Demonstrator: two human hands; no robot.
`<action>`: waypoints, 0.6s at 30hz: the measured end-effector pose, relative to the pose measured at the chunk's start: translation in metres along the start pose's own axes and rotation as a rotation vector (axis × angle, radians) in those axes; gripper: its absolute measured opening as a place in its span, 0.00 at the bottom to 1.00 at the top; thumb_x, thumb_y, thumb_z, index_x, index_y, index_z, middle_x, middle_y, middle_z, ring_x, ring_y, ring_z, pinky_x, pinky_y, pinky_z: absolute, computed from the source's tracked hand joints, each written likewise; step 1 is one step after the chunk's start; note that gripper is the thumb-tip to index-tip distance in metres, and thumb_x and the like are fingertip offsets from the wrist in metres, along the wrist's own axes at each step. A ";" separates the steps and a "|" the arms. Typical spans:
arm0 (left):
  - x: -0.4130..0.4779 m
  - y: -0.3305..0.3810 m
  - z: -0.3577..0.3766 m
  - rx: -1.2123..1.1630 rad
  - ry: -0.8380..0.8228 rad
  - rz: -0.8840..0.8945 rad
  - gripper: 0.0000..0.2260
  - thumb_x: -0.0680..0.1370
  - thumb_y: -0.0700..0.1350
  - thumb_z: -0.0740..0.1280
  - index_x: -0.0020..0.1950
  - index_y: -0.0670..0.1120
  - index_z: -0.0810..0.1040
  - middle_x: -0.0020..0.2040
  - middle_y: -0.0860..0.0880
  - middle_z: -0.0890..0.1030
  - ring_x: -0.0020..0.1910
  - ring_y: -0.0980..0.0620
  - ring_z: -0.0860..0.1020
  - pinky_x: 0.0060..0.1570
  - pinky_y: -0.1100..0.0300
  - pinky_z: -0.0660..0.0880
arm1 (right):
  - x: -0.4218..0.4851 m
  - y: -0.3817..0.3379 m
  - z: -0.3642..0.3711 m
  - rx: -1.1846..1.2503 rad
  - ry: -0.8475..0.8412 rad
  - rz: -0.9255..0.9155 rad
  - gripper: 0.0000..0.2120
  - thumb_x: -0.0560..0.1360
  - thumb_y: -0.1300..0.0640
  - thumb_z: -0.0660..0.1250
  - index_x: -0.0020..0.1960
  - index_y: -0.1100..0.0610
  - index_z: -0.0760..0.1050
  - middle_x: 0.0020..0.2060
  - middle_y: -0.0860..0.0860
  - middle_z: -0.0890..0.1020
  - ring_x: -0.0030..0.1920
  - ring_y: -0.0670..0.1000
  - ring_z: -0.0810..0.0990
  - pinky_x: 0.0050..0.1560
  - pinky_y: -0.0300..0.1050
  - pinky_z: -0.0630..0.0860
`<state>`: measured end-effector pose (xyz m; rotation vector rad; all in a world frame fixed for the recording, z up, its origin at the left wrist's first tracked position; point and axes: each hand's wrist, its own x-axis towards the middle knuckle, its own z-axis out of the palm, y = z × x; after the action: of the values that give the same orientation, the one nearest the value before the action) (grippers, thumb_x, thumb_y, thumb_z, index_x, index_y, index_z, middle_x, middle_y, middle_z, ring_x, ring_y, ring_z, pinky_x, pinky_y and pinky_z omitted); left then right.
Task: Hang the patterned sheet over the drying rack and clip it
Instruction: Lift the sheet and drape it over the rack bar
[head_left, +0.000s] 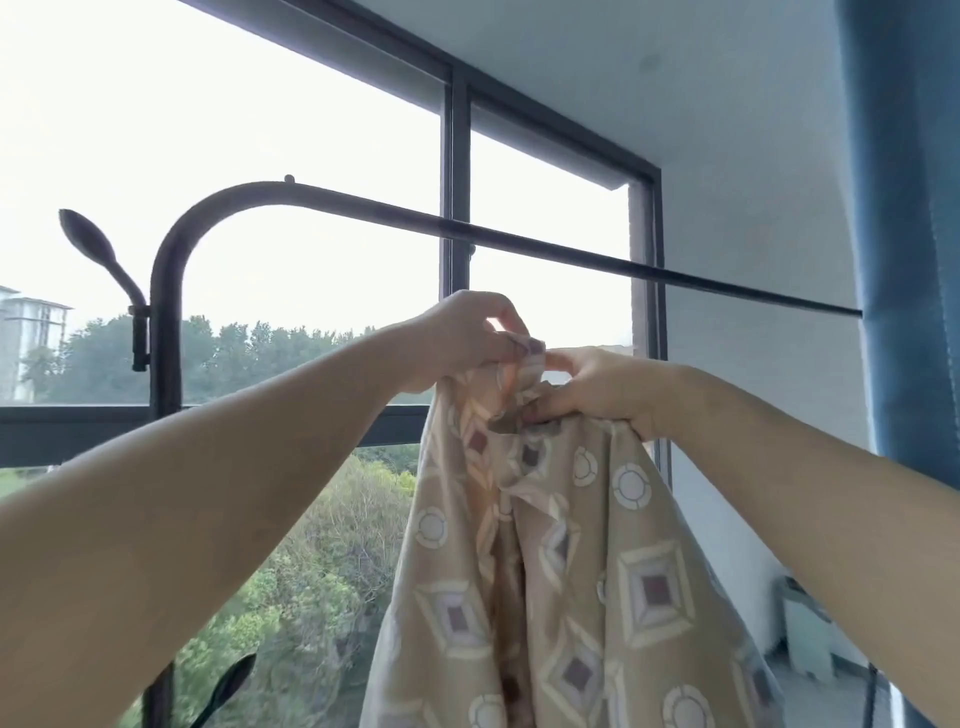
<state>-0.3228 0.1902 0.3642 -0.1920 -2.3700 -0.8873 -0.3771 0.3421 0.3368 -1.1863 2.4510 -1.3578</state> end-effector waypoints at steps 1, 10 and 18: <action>0.000 0.000 -0.001 0.003 -0.011 0.006 0.05 0.75 0.39 0.69 0.41 0.47 0.76 0.42 0.45 0.80 0.35 0.50 0.78 0.37 0.57 0.78 | 0.001 0.001 0.001 0.030 0.009 -0.001 0.24 0.71 0.60 0.72 0.65 0.52 0.71 0.44 0.54 0.81 0.36 0.48 0.82 0.36 0.38 0.81; -0.003 -0.005 -0.001 0.025 0.002 0.007 0.11 0.72 0.44 0.72 0.53 0.47 0.75 0.42 0.48 0.75 0.37 0.51 0.75 0.35 0.60 0.75 | 0.007 0.004 0.001 0.360 0.054 -0.024 0.07 0.72 0.64 0.70 0.49 0.60 0.75 0.39 0.57 0.80 0.31 0.50 0.80 0.32 0.40 0.80; -0.012 -0.033 0.006 0.018 -0.072 -0.216 0.09 0.71 0.38 0.71 0.49 0.46 0.76 0.50 0.44 0.79 0.44 0.48 0.79 0.47 0.54 0.80 | 0.015 0.002 -0.019 0.520 0.486 -0.088 0.11 0.71 0.71 0.68 0.37 0.58 0.71 0.34 0.57 0.78 0.33 0.53 0.78 0.35 0.44 0.79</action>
<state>-0.3271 0.1701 0.3357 0.0407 -2.4989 -0.9720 -0.3969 0.3454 0.3502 -0.9206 2.0826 -2.3501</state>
